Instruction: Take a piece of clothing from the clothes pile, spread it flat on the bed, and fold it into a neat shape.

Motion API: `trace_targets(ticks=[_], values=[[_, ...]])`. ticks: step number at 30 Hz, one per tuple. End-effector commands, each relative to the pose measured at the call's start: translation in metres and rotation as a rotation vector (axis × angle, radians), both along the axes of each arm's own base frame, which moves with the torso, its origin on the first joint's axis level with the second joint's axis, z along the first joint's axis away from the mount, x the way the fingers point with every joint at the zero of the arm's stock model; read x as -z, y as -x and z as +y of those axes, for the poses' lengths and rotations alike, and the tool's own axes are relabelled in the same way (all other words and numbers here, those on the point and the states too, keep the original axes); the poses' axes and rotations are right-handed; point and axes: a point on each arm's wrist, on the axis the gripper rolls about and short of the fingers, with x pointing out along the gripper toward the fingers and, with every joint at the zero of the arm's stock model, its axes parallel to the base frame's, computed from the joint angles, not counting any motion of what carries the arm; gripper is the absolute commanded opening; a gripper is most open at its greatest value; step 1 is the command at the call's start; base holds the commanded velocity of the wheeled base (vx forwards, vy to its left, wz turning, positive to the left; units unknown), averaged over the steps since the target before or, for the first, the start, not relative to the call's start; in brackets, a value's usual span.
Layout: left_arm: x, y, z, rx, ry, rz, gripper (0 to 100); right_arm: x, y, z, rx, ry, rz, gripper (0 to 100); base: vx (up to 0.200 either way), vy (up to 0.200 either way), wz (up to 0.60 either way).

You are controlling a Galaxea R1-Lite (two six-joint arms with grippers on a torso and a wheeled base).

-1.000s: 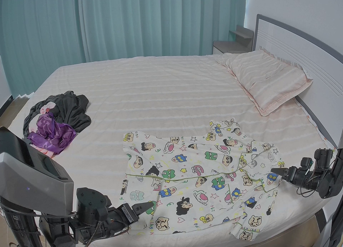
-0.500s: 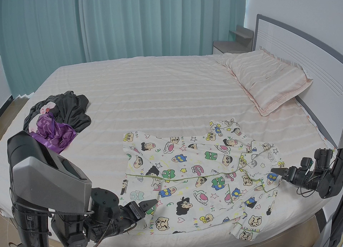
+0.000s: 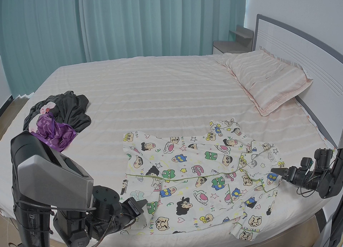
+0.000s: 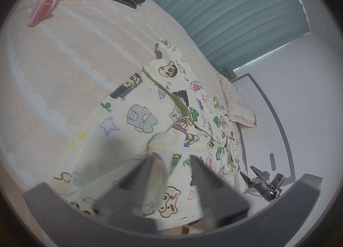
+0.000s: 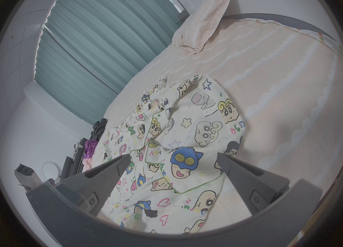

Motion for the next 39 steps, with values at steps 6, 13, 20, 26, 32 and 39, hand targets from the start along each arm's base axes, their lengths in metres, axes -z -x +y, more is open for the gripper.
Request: trace_targets(ticks=[6,13,20,26,32,39], values=[[-0.009,-0.005,0.012,-0.027,-0.029,-0.058,0,0.000,0.000,0.000,-0.003,0.000,0.002,100,0.000,0.000,0.00],[-0.022,-0.012,0.018,0.033,-0.141,-0.179,0,0.000,0.000,0.000,-0.003,0.001,-0.001,100,0.000,0.000,0.00],[-0.021,-0.028,0.037,0.045,-0.301,-0.259,0,-0.001,0.000,0.000,-0.003,0.001,-0.002,100,0.000,0.000,0.00],[-0.014,-0.040,0.054,0.007,-0.368,-0.253,0,0.000,0.001,0.001,-0.004,0.000,0.000,100,0.000,0.000,0.00],[-0.002,-0.055,0.054,-0.007,-0.376,-0.249,0,0.000,0.001,0.001,-0.003,0.000,0.002,100,0.000,0.000,0.00],[0.008,-0.072,0.048,-0.013,-0.371,-0.274,0,0.000,0.001,0.001,-0.003,0.000,0.002,100,0.000,0.000,0.00]])
